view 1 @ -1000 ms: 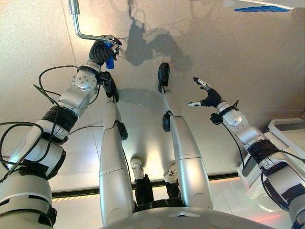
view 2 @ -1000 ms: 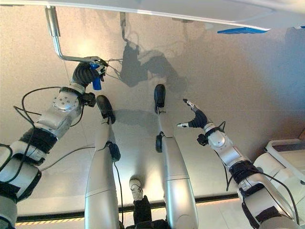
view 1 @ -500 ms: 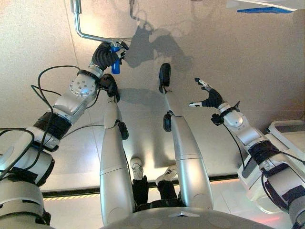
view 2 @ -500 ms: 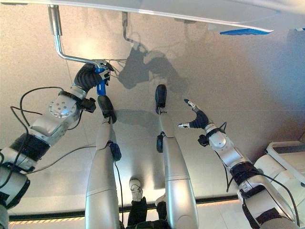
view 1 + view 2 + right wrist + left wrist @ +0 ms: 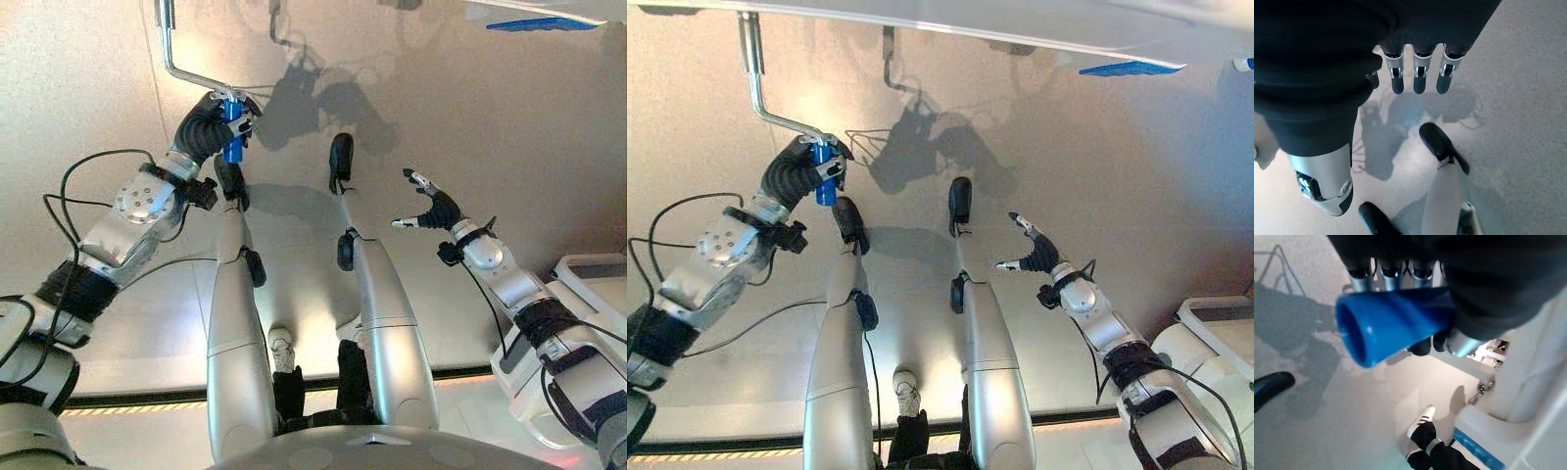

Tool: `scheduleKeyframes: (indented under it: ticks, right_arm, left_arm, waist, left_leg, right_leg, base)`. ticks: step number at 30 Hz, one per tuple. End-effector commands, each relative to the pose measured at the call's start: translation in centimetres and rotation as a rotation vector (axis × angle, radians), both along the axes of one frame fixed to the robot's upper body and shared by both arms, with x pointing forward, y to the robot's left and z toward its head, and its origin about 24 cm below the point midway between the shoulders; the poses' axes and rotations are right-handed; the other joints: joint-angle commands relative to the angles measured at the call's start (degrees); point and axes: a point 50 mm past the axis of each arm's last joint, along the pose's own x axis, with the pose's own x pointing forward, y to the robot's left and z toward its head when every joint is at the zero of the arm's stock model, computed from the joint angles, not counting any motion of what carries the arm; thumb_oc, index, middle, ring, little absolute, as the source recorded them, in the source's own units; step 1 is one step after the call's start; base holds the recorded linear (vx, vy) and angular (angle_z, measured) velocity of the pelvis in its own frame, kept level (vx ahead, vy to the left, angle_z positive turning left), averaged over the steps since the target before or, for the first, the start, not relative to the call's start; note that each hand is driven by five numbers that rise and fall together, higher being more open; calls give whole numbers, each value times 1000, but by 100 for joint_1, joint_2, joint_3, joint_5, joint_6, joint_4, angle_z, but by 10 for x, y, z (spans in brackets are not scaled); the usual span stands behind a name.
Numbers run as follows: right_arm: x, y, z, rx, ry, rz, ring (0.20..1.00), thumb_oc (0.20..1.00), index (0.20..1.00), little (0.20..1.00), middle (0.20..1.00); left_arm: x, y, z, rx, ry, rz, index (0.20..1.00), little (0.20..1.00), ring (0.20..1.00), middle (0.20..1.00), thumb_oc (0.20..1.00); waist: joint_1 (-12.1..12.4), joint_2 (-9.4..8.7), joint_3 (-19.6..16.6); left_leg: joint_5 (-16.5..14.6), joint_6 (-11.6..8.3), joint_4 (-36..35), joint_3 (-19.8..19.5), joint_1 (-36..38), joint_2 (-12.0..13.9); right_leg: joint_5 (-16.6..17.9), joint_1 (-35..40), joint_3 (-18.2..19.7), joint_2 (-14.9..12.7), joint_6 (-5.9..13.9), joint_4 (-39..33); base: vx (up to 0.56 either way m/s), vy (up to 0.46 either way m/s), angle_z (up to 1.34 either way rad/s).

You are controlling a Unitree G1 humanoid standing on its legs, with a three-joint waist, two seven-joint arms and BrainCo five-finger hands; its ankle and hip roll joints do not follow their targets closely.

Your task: Raise the hospital bed

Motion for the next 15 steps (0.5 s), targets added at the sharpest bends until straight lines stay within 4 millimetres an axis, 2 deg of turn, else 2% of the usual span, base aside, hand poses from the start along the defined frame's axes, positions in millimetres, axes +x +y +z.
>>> scheduleKeyframes:
  ticks: [1,15]
  right_arm:
    - [-18,-17,-10,-15,34,-14,1000,1000,1000,1000,1000]
    - [-25,-22,-18,-24,69,-15,1000,1000,1000,1000,1000]
  left_arm:
    - [-24,11,12,1,-92,-23,200,200,200,200,200]
    - [-42,28,6,2,-71,15,200,200,200,200,200]
  waist:
    - [33,196,-65]
    - [178,200,-119]
  left_leg:
    - [-696,305,438,-10,286,-312]
    - [-689,317,431,-49,311,-346]
  right_leg:
    - [-151,295,38,-9,691,132]
    - [-170,395,-49,-77,719,108]
  base:
    - [0,0,0]
    - [3,8,4]
